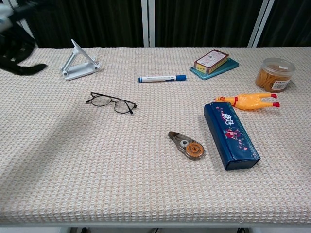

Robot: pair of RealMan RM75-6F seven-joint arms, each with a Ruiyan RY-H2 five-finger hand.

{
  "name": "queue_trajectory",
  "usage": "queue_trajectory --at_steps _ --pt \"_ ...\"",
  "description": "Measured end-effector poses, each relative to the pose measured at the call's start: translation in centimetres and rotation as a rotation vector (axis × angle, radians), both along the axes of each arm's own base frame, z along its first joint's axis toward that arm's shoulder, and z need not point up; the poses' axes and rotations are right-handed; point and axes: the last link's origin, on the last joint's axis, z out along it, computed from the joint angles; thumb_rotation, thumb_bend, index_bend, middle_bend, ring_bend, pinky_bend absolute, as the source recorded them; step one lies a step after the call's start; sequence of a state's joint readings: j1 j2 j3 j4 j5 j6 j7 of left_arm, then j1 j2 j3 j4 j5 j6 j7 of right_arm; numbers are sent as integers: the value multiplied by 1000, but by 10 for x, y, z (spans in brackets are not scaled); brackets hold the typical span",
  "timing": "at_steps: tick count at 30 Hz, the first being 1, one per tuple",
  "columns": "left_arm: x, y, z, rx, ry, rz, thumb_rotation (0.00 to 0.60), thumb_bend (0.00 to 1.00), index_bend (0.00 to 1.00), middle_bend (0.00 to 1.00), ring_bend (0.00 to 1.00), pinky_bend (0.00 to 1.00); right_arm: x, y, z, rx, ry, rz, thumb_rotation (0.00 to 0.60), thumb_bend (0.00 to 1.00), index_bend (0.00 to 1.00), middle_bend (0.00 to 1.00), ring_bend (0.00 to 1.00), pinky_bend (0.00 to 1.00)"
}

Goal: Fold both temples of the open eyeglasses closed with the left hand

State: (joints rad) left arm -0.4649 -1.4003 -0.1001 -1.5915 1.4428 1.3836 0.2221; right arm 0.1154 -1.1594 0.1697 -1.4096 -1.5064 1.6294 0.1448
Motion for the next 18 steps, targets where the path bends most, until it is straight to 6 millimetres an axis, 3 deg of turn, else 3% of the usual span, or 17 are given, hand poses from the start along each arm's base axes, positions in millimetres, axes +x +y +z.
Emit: queue_trajectory --at_steps 3,4,6,10,13,18 --pt "-31 -30 37 111 31 70 445 143 56 125 114 358 -9 6 -2 15 45 -29 548 373 0 0 0 0" --pt "-40 -41 46 133 42 93 407 129 59 84 73 305 -12 8 -2 20 63 -39 547 363 0 0 0 0" --pt "-61 -68 63 151 69 146 292 90 64 49 30 219 -17 14 -4 34 106 -70 548 346 0 0 0 0" --pt "-92 -114 81 104 152 266 115 44 65 48 5 164 -29 28 -10 76 190 -161 543 331 0 0 0 0" --pt "-106 -130 86 76 187 342 57 39 65 47 5 154 -40 44 -14 123 225 -255 519 331 0 0 0 0" --pt "-122 -149 93 66 222 412 43 39 64 47 5 150 -49 57 -15 154 227 -303 514 333 0 0 0 0"
